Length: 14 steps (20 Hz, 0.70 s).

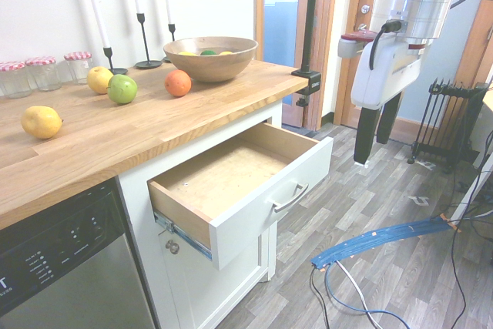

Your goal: Close the drawer

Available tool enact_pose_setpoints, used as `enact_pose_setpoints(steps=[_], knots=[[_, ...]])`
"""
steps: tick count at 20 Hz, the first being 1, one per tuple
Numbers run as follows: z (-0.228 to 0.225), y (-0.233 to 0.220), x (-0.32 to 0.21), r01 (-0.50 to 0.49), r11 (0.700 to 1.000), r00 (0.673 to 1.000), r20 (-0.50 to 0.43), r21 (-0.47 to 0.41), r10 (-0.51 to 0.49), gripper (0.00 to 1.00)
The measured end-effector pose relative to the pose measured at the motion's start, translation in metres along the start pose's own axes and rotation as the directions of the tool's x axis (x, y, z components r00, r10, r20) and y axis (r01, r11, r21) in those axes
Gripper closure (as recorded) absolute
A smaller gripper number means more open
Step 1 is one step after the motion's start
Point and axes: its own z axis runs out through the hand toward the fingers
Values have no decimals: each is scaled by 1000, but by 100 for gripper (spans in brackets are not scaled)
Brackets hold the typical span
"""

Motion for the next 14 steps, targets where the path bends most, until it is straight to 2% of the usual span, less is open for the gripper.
enact_pose_setpoints(steps=[8,14], knots=[[6,3,-2,9,1000,1000,-10,-7,-10,0],[35,31,-3,4,1000,1000,-28,-21,-4,0]])
